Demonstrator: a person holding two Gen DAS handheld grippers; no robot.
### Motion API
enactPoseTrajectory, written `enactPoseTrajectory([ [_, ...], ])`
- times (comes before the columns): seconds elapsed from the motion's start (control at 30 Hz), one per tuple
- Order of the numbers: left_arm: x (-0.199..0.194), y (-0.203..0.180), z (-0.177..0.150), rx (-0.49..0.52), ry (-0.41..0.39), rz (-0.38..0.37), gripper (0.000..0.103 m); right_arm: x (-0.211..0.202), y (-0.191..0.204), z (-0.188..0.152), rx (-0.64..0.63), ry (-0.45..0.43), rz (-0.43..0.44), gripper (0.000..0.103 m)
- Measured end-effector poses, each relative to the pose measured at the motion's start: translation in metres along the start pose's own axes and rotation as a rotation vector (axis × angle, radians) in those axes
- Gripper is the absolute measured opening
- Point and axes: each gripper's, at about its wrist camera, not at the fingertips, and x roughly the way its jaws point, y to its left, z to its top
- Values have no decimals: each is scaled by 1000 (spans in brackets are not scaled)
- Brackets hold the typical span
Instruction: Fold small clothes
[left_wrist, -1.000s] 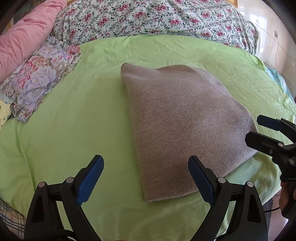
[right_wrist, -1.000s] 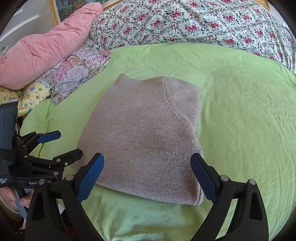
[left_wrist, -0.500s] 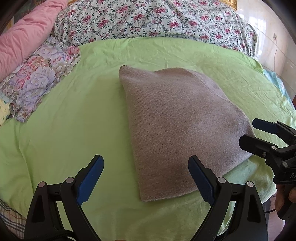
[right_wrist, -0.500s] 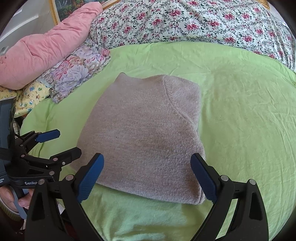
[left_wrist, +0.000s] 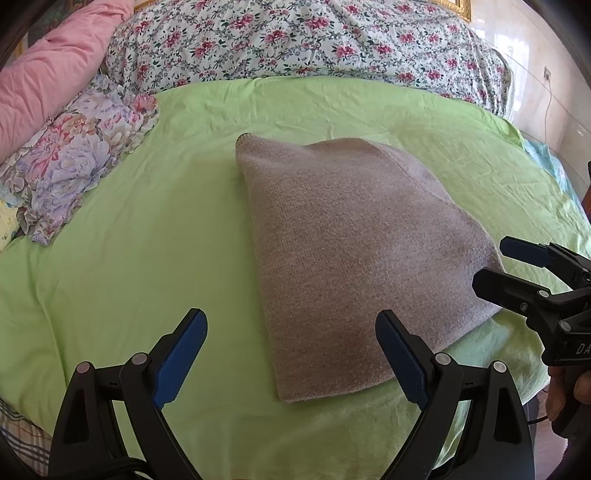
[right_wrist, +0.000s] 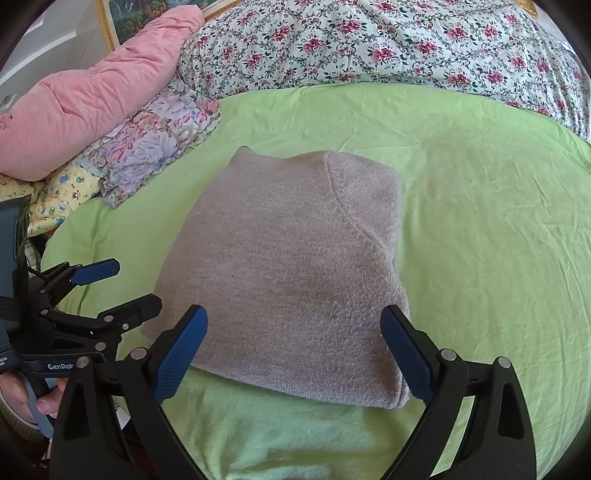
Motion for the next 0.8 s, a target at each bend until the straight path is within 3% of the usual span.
enactPoseTrajectory([
  [0.8,-3,-2,6,-4,-34,3,93,-4,3,9,-2,-15,-1,95],
])
